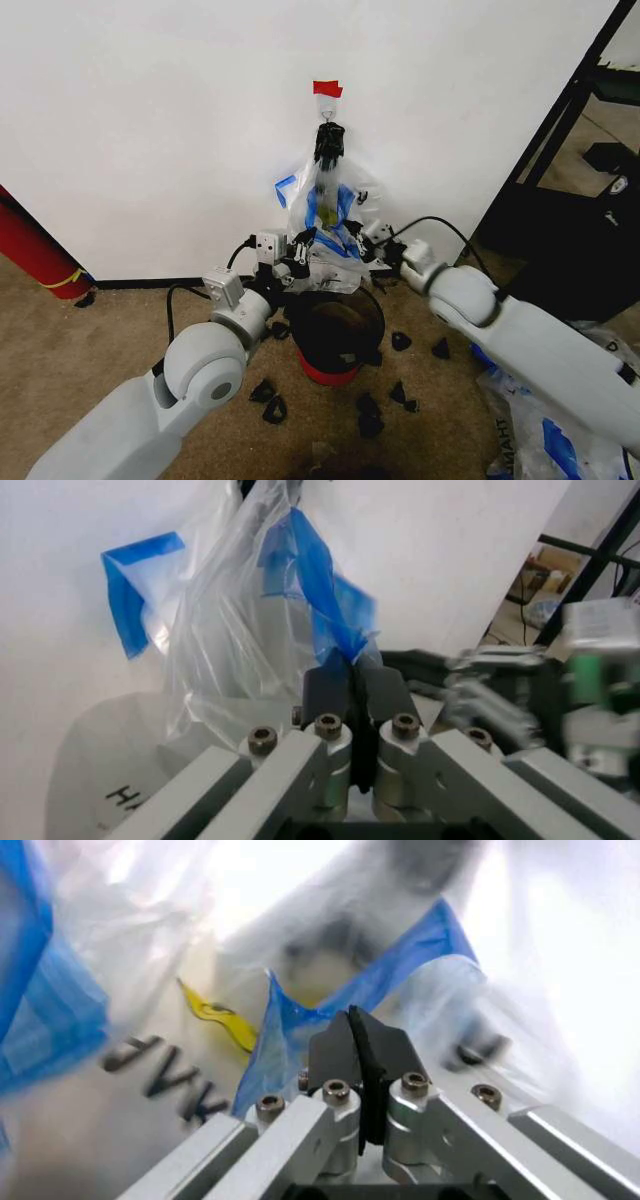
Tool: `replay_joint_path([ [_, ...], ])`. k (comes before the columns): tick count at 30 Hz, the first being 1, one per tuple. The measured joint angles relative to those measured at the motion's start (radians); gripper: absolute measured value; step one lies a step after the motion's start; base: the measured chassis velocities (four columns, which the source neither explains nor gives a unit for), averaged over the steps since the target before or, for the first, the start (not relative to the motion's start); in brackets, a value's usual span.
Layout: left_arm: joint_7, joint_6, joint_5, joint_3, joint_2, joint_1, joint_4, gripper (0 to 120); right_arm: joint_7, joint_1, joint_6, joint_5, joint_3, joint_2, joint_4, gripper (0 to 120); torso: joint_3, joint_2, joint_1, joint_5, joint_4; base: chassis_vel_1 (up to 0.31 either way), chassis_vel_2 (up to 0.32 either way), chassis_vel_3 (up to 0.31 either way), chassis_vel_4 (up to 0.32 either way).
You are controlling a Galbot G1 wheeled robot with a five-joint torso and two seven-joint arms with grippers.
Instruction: Pick up the garbage bag from the wall and place it over the trash bin.
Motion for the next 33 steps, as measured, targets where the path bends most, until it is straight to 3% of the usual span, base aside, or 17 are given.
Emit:
replay_joint_path([
  [11, 0.003, -0.003, 0.007, -0.002, 0.001, 0.011, 0.002, 0, -0.007, -0.181, 0.027, -0.009, 0.167, -0.044, 0.082, 0, 0.000, 0.000, 0.000, 0.0001, -0.0003, 0.000, 0.000, 0.000, 0.000],
  [18, 0.003, -0.003, 0.010, 0.002, -0.001, 0.015, -0.007, 0, 0.003, -0.255, 0.047, -0.036, 0.219, -0.039, 0.100, 0, 0.000, 0.000, 0.000, 0.0001, 0.0002, 0.000, 0.000, 0.000, 0.000],
  [21, 0.003, -0.003, 0.012, 0.000, 0.003, 0.019, -0.010, 0, 0.005, -0.290, 0.050, -0.026, 0.250, -0.037, 0.103, 15, 0.000, 0.000, 0.000, 0.0001, -0.0001, 0.000, 0.000, 0.000, 0.000],
  [25, 0.003, -0.003, 0.013, 0.003, -0.001, 0.019, -0.013, 0, -0.004, -0.294, 0.049, -0.023, 0.242, -0.037, 0.107, 26, 0.000, 0.000, 0.000, 0.0001, -0.0001, 0.000, 0.000, 0.000, 0.000],
  [30, 0.006, -0.002, 0.024, 0.000, 0.004, 0.036, -0.024, 0, -0.002, -0.245, 0.022, 0.066, 0.201, -0.025, 0.128, 48, 0.000, 0.000, 0.000, 0.0000, 0.0000, 0.000, 0.000, 0.000, 0.000],
  [33, 0.008, -0.003, 0.025, -0.001, 0.006, 0.037, -0.025, 0, -0.001, -0.214, 0.009, 0.070, 0.174, -0.024, 0.122, 54, 0.000, 0.000, 0.000, 0.0000, -0.0001, 0.000, 0.000, 0.000, 0.000],
])
